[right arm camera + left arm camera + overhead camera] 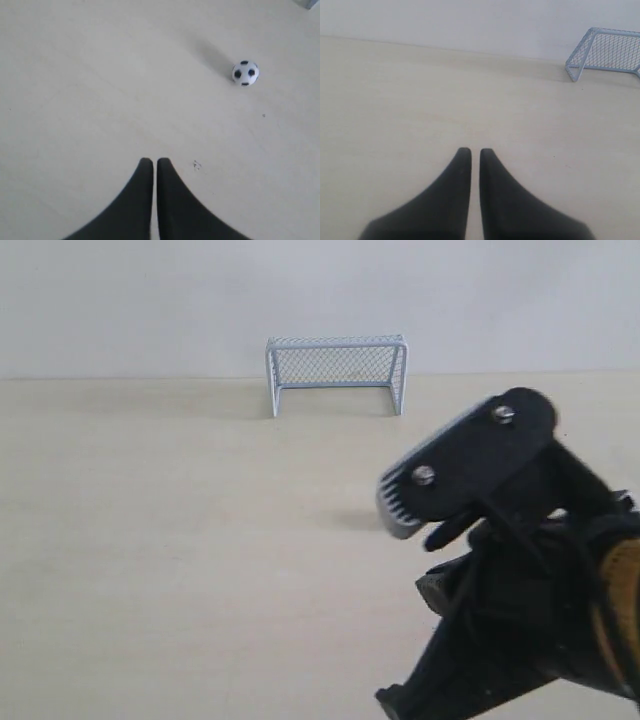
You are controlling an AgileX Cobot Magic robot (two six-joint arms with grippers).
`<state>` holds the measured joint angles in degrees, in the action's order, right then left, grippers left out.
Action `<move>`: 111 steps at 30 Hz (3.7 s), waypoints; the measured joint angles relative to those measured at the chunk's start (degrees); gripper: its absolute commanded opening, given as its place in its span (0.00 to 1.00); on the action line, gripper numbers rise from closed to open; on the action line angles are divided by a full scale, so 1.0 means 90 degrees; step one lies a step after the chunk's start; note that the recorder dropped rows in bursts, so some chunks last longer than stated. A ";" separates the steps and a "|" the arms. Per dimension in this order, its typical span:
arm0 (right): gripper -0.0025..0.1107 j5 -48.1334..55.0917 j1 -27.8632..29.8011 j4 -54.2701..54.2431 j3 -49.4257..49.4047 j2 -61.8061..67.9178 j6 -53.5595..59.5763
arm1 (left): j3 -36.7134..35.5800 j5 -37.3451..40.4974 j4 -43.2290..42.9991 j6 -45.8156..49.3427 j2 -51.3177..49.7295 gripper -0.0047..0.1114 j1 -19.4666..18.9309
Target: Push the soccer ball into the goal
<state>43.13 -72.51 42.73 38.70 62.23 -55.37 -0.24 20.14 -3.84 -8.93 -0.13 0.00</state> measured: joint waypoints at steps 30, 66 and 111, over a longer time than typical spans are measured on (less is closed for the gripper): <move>0.02 -0.0430 0.0000 -0.0053 -0.0883 -0.1790 -0.0291 | 0.0000 0.0000 0.0000 0.0000 0.0000 0.09 0.0000; 0.02 -0.1677 0.3283 -0.0281 -0.2580 -0.3904 -0.0619 | 0.0000 0.0000 0.0000 0.0000 0.0000 0.09 0.0000; 0.02 -0.5866 0.6499 -0.0648 -0.4302 -0.6873 -0.0749 | 0.0000 -0.0024 0.0000 0.0000 0.0000 0.09 0.0000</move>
<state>-9.66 -14.02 36.90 -0.01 0.37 -62.11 -0.24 19.92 -3.84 -8.93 -0.13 0.00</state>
